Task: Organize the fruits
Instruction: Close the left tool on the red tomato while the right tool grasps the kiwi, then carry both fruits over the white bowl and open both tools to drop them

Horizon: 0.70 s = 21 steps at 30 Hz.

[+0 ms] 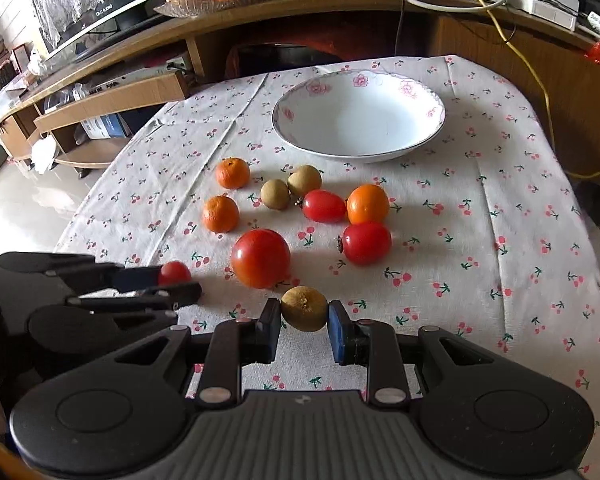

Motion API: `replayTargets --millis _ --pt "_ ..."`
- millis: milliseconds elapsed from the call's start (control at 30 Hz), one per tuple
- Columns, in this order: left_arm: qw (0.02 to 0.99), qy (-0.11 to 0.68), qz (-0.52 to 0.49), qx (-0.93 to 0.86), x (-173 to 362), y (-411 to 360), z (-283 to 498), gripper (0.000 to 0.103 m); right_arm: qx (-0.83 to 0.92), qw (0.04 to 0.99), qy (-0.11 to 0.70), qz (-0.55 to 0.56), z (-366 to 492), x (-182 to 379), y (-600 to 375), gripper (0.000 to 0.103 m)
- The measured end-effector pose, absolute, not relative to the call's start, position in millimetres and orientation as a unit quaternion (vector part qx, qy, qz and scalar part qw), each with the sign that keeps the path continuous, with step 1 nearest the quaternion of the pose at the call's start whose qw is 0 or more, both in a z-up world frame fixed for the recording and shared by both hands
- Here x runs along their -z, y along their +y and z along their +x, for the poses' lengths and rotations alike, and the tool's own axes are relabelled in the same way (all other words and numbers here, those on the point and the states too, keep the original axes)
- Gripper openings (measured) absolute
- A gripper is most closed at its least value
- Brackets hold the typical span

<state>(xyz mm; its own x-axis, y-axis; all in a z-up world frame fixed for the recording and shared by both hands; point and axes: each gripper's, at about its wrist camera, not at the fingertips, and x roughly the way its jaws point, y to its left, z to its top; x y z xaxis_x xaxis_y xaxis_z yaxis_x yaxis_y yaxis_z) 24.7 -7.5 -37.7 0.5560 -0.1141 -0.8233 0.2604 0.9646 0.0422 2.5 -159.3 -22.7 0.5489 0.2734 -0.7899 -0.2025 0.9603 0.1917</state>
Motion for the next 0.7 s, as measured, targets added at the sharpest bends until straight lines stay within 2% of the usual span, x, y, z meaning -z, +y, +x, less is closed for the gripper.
replayTargets --millis 400,700 --pt "0.885 0.443 0.069 0.127 9 -17 15 0.034 -0.123 0.891 0.434 0.047 5 -4 -171 0.026" --pt "0.892 0.419 0.055 0.161 -9 -32 52 0.035 -0.122 0.893 0.428 0.065 44 -14 -183 0.027"
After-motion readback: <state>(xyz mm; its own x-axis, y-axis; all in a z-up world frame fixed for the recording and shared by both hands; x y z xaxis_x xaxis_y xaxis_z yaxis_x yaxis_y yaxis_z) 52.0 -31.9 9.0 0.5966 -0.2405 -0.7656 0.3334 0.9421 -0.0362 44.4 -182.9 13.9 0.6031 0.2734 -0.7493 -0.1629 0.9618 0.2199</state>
